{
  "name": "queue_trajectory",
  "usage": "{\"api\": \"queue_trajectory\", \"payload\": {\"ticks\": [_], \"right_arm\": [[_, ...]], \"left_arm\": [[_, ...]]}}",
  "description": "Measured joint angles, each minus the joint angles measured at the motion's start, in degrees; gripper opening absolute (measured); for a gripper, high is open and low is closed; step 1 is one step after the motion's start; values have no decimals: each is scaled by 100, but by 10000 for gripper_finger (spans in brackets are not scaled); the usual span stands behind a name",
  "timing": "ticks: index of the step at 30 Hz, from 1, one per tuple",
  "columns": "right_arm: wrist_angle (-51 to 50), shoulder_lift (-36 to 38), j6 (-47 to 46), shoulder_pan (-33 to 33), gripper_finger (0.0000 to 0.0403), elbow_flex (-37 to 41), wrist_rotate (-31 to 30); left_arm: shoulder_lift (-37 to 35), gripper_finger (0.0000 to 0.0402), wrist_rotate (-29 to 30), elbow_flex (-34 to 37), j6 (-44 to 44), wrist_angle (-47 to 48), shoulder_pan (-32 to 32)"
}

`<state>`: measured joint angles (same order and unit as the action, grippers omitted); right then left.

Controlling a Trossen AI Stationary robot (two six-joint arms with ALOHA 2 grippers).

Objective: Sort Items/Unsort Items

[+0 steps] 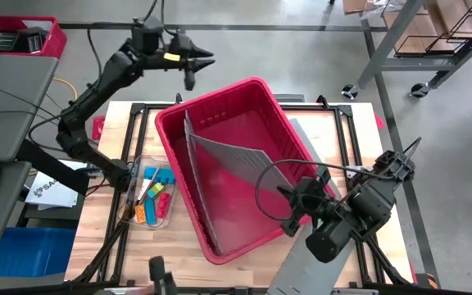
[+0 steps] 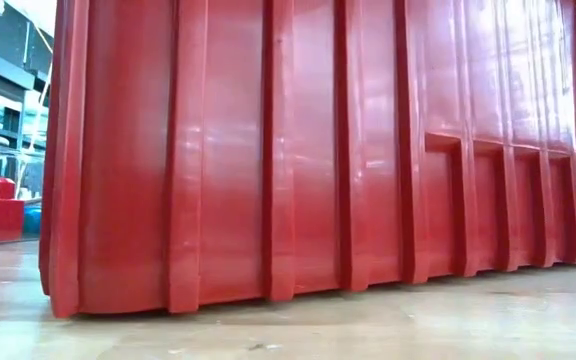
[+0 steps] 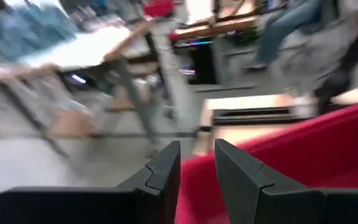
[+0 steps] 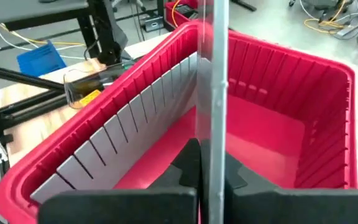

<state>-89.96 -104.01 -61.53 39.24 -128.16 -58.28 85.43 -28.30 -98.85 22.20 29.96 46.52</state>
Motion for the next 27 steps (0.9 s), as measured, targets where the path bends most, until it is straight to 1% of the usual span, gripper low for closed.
{"api": "queue_trajectory", "payload": {"ticks": [1, 3, 7, 8, 11, 12, 15, 17, 19, 20, 23, 25, 27], "right_arm": [[0, 17, 11, -46, 1, -1, -5], [-19, 53, 98, -104, 1, -2, -46], [-10, 102, 322, -196, 1, 4, -245], [-12, 160, 377, -220, 1, 4, -327], [-10, 442, 647, -254, 0, 4, -808], [-8, 544, 745, -264, 0, -2, -934], [-15, 764, 1109, -303, 0, -2, -1019], [4, 861, 1271, -355, 0, -2, -1001], [13, 971, 1445, -392, 0, -2, -1008], [9, 1024, 1535, -408, 0, -2, -1006], [19, 1128, 1561, -476, 0, -13, -923], [-10, 1151, 1607, -487, 0, -7, -768], [-14, 1190, 1714, -481, 0, 0, -778]], "left_arm": [[-49, 94, -282, 115, -238, 89, 79], [-199, 94, -643, 424, -584, 198, 119], [-720, 94, -1309, 1346, -1137, 227, -47], [-898, 94, -1354, 1635, -1249, 225, -162], [-1500, 94, -1203, 2680, -1700, -18, -649], [-1728, 94, -1076, 3038, -1953, -302, -803], [-2508, 94, -535, 4062, -2903, -1401, -1189], [-2999, 94, -24, 4685, -3676, -2168, -1408], [-3498, 94, 503, 5209, -4242, -2564, -1630], [-3738, 94, 811, 5400, -4417, -2581, -1733], [-4467, 94, 2025, 5789, -4521, -2257, -1915], [-4903, 94, 2835, 5885, -4436, -2275, -1944], [-5203, 94, 3427, 5877, -4226, -2319, -1941]]}}
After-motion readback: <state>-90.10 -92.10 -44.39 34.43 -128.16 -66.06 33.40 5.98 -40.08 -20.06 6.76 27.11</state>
